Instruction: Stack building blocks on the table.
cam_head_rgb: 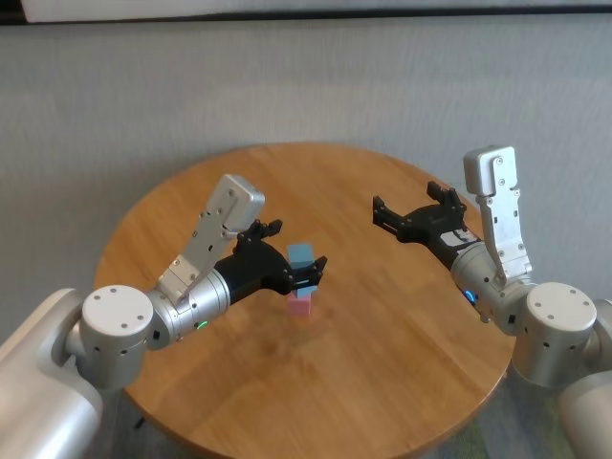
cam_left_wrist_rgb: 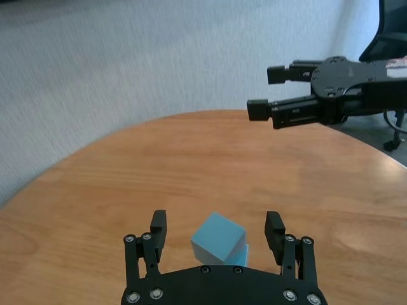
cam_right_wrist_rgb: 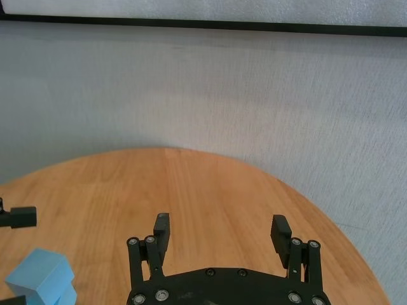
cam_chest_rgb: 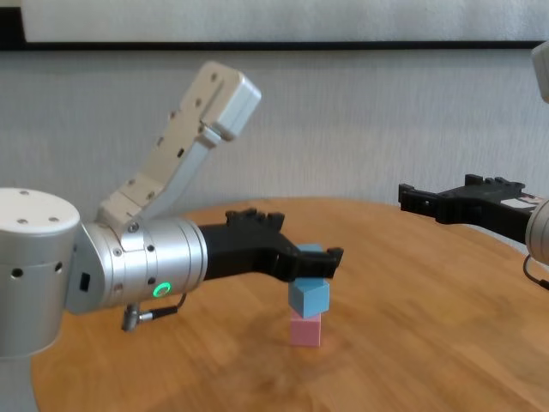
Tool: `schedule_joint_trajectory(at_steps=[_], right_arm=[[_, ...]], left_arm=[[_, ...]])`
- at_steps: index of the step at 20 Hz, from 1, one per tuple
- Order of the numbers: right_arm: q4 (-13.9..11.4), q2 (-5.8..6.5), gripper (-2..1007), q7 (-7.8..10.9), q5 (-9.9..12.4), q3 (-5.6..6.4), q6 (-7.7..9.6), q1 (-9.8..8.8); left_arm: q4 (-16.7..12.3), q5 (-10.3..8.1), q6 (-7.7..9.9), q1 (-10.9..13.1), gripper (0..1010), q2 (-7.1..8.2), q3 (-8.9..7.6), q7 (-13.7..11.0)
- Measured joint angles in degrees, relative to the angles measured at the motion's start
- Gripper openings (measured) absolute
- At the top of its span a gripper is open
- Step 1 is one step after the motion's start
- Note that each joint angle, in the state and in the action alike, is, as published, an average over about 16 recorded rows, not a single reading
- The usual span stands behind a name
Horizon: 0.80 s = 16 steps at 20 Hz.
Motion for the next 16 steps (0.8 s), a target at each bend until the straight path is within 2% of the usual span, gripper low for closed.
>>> schedule_joint_trajectory(at_steps=[4, 8, 16], right_arm=[[0.0, 0.00, 1005, 0.00, 0.0, 0.00, 0.00, 0.00], [0.0, 0.00, 1005, 0.00, 0.0, 0.00, 0.00, 0.00], [0.0, 0.00, 1005, 0.00, 0.0, 0.00, 0.00, 0.00]], left_arm=[[-2.2, 0.73, 0.00, 0.8, 999, 0.73, -0.70, 1.5], [-3.7, 1.73, 0.30, 1.4, 1002, 1.70, -2.13, 3.6], [-2.7, 3.27, 1.82, 1.6, 1002, 3.74, -6.76, 7.8]])
